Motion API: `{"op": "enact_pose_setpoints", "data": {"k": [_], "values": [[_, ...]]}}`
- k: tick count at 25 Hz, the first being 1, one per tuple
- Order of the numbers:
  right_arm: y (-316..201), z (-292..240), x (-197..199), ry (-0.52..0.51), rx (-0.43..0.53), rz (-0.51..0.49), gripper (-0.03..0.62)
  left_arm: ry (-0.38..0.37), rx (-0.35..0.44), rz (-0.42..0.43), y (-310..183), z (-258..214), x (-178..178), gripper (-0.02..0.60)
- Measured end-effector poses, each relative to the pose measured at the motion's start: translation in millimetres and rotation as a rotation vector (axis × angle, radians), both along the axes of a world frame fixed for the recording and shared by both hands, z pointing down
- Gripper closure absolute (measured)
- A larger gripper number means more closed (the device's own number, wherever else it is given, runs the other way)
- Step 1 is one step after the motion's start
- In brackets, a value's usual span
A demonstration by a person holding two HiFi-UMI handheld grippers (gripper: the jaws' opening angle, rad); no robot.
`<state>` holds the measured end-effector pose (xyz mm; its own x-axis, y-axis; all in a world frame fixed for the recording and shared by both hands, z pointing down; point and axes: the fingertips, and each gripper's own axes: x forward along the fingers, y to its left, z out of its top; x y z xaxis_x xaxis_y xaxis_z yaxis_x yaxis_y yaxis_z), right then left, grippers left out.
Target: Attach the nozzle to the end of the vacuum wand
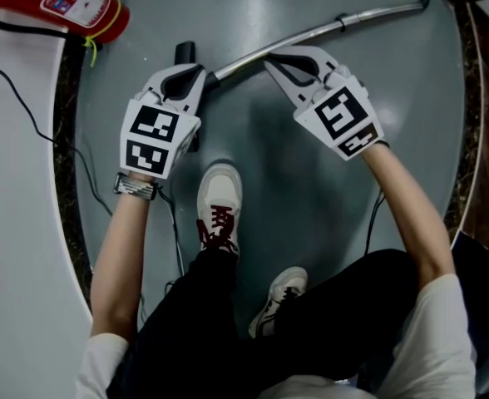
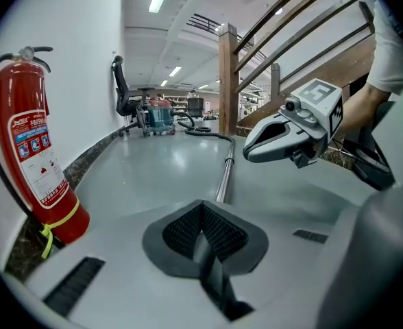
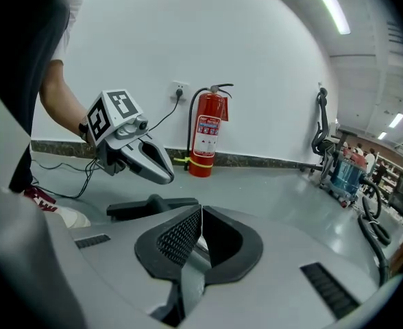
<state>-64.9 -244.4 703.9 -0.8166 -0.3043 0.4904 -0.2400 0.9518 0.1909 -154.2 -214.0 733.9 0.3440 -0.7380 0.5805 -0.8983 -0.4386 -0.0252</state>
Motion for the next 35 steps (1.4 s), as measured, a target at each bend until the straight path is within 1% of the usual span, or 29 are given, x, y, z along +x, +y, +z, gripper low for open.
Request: {"op": "enact_pose_setpoints", "data": {"k": [3,5,7,11,15,18,21,26,30,35], "values": [[-1,-6,4,-0.072,-0.018,0.009,0.568,-0.012,0.028,-0.002,-1,-5,1,0.581],[-3,-12,9,-0.137,-0.041,0.026,0.568,-0.016,0.063,-0.006,-1,-12,3,0.581],[-3,-18,15,-0.169,-0.041,0.043,0.568,-0.003,0.101,-0.006,-2,-21,7,0.581],[-4,-28,32,-0.123,0.015,0.050,0.568,0.023,0.172,-0.022,-2,-39,16,0.581],[-15,-66,50,-0.161,0.048,0.099,0.568,0.013,0.199,-0.033,-2,-56,31,0.581],[-23,-92,69,-0.153,0.082,0.120,0.568,0.026,0.221,-0.038,-10,-77,39,0.581],[-29,-115,81,-0.159,0.098,0.150,0.568,0.041,0.253,-0.051,-20,-104,41,0.581],[-27,-158,85,-0.184,0.103,0.184,0.568,0.040,0.282,-0.053,-29,-154,43,0.581],[-30,-213,80,-0.221,0.120,0.204,0.568,0.038,0.291,-0.068,-33,-207,35,0.583],[-36,-289,80,-0.233,0.119,0.249,0.568,0.049,0.304,-0.072,-41,-286,36,0.583]]}}
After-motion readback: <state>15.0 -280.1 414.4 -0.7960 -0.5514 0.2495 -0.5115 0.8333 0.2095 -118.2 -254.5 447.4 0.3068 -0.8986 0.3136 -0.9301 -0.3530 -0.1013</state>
